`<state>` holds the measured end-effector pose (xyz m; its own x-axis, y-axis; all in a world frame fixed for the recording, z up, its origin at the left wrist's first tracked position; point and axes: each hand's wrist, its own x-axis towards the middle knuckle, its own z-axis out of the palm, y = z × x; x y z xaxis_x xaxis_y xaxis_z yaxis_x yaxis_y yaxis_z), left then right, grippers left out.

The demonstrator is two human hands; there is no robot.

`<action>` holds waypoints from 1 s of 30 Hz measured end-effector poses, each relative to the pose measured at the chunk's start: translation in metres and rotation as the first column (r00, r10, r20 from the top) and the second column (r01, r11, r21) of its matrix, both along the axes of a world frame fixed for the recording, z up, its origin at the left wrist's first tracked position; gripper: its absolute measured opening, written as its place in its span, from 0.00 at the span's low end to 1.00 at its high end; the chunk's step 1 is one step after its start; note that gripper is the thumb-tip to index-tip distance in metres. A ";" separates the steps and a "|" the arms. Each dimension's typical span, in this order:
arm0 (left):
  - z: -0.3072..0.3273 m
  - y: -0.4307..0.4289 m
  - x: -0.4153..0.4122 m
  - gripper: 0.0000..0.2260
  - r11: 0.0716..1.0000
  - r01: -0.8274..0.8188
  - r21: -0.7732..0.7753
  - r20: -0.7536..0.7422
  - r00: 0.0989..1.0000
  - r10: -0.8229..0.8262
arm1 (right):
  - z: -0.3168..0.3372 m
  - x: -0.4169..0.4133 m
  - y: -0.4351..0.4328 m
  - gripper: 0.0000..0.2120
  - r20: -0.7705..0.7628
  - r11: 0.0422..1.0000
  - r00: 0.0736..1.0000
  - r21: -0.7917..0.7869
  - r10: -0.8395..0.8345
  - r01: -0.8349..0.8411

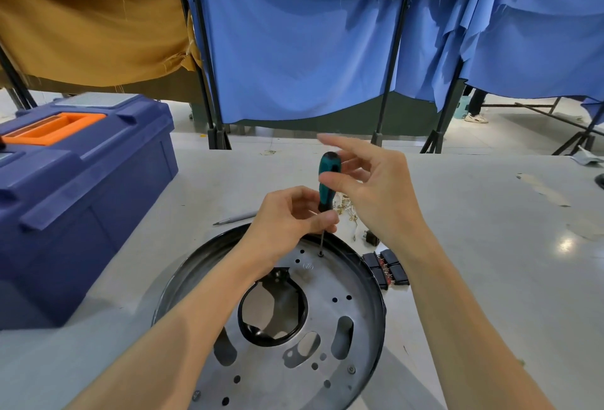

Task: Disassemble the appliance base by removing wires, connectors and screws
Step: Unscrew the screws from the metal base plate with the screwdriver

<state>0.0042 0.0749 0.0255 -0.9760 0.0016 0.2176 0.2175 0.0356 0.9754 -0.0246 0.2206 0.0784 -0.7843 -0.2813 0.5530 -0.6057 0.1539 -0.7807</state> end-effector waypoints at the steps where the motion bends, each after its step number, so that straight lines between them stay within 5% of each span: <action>1: 0.000 0.001 0.001 0.13 0.999 0.034 0.010 -0.003 0.999 -0.034 | 0.000 0.000 0.001 0.20 0.017 1.000 1.000 -0.005 0.011 -0.011; 7: -0.001 -0.001 0.000 0.07 0.999 0.034 0.013 -0.029 0.999 -0.034 | -0.001 0.002 -0.001 0.10 0.020 0.995 0.995 0.017 0.098 -0.098; 13: 0.000 -0.002 0.000 0.13 0.999 0.041 -0.001 -0.030 0.999 -0.041 | 0.000 0.003 -0.002 0.19 0.028 0.998 0.997 -0.012 0.066 -0.065; 17: -0.001 0.000 0.000 0.06 0.996 0.086 -0.013 -0.024 0.996 -0.086 | 0.003 0.003 0.002 0.15 0.086 0.981 0.978 -0.048 0.189 -0.186; 20: 0.000 0.000 0.000 0.06 0.999 0.039 0.016 -0.016 0.999 -0.039 | 0.001 0.005 -0.002 0.10 0.046 0.991 0.992 0.048 0.119 -0.121; 27: 0.001 -0.002 0.001 0.08 0.995 0.103 -0.016 0.014 0.995 -0.103 | 0.001 0.003 -0.001 0.21 0.038 0.997 0.998 0.050 0.055 -0.057; 30: 0.002 -0.004 0.002 0.08 0.992 0.124 0.022 0.035 0.992 -0.124 | 0.003 0.002 0.002 0.18 0.077 0.992 0.990 0.015 0.121 -0.122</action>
